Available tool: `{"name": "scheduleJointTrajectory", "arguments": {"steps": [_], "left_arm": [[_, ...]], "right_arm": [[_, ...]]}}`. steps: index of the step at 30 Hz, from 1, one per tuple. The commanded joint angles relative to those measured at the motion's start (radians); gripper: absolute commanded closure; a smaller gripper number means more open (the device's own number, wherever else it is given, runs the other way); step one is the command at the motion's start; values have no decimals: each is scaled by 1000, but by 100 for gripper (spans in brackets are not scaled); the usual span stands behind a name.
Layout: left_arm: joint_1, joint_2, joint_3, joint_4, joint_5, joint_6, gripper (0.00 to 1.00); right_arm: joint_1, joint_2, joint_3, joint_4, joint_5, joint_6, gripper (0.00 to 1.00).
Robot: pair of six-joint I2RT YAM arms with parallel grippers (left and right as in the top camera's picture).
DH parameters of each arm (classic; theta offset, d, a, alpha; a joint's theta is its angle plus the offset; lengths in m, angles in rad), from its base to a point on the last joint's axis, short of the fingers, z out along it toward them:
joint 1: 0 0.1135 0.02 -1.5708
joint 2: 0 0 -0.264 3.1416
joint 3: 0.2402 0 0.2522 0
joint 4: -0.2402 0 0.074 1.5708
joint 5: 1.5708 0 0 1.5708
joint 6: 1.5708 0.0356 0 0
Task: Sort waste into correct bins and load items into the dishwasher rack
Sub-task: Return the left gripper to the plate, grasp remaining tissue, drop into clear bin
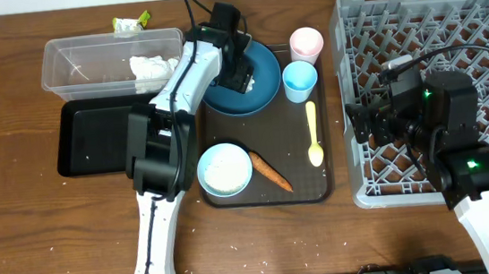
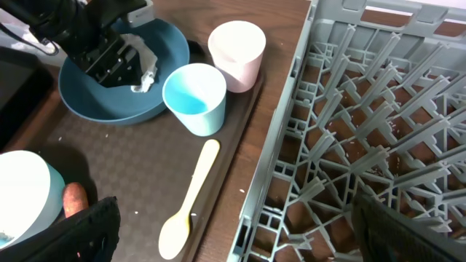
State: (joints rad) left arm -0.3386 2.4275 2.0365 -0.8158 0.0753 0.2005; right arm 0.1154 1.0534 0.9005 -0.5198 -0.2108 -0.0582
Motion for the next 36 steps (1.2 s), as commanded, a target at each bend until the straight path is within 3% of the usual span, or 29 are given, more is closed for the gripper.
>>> {"name": "scheduleJointTrajectory", "arguments": {"steps": [1, 2, 4, 5, 6, 13, 23, 28, 36], "left_arm": [[-2, 0, -5, 0, 3, 8, 39], [-2, 0, -5, 2, 3, 8, 56], [-2, 0, -5, 2, 3, 4, 81], [-2, -3, -3, 1, 3, 3, 92], [-2, -5, -2, -2, 3, -3, 94], [6, -117, 37, -28, 3, -111, 94], [69, -350, 36, -36, -103, -113, 94], [143, -348, 32, -48, -201, -150, 94], [277, -307, -21, -70, -192, -270, 92]], "right_arm": [[10, -2, 21, -1, -11, 13, 1], [10, -2, 21, -1, -11, 13, 1], [10, -2, 21, -1, -11, 13, 1], [10, -2, 21, -1, -11, 13, 1], [10, -2, 21, -1, -11, 13, 1], [10, -2, 21, -1, -11, 13, 1], [10, -2, 21, 0, -11, 20, 1], [10, -2, 21, 0, -11, 20, 1], [10, -2, 21, 0, -11, 20, 1]]}}
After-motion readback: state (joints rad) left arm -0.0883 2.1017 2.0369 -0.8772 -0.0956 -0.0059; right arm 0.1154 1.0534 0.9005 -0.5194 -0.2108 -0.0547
